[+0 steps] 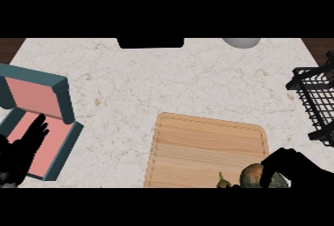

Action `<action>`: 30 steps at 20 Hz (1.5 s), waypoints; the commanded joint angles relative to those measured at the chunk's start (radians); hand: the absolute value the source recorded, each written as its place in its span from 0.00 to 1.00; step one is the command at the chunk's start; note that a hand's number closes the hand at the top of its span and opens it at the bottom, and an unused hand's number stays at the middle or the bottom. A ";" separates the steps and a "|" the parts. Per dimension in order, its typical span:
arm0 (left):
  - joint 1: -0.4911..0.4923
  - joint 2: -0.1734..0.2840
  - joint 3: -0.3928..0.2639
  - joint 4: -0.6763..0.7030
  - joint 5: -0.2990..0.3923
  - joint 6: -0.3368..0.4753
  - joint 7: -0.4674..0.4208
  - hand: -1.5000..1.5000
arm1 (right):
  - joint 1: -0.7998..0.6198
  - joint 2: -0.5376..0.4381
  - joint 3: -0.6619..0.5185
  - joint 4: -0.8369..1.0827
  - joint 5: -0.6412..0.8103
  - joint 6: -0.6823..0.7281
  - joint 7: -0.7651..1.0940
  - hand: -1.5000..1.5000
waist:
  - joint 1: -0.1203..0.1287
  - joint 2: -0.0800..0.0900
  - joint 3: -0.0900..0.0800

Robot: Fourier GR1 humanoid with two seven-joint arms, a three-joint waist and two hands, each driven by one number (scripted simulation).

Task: Pick the squash from the cutting board and place it in the tiered basket

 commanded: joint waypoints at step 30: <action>-0.077 -0.022 0.001 0.047 -0.023 -0.019 0.022 0.50 | -0.710 -0.106 -0.943 0.937 -0.725 0.024 -0.678 1.00 | 0.043 0.013 0.000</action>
